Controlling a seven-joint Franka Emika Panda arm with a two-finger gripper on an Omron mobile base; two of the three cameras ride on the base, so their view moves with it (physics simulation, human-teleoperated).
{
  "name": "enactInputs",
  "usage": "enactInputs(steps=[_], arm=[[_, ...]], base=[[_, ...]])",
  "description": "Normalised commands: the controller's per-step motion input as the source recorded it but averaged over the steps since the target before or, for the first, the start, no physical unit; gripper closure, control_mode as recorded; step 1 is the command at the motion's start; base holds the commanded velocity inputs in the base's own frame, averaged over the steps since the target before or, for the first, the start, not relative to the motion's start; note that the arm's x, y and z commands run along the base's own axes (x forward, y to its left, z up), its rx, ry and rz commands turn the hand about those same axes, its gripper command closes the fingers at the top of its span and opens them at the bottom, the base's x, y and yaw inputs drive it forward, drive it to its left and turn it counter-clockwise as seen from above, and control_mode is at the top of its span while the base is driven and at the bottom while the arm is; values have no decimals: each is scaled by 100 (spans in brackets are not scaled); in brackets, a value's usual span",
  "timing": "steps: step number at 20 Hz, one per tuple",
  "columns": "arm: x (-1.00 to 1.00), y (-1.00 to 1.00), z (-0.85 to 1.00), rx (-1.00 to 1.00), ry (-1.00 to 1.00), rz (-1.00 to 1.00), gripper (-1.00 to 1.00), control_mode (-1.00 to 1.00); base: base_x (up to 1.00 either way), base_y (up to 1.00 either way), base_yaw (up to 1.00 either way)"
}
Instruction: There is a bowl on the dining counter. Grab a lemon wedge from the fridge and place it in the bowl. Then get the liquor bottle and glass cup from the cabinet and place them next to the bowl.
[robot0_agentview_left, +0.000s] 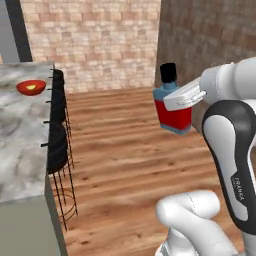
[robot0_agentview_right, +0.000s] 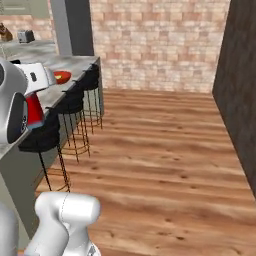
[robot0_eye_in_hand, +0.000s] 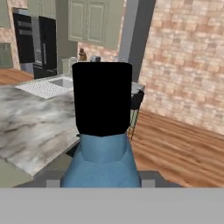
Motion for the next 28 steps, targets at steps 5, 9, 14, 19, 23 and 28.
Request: enactInputs(steps=[5,9,14,19,23,28], arm=[[0,0,0,0,0,0,100,100],[0,0,0,0,0,0,100,100],[0,0,0,0,0,0,100,100],[0,0,0,0,0,0,100,100],[0,0,0,0,0,0,100,100],[0,0,0,0,0,0,100,100]], base=[[100,-53,40],[100,-63,39],[100,-75,36],[100,-81,35],[100,-80,35],[100,-71,38]])
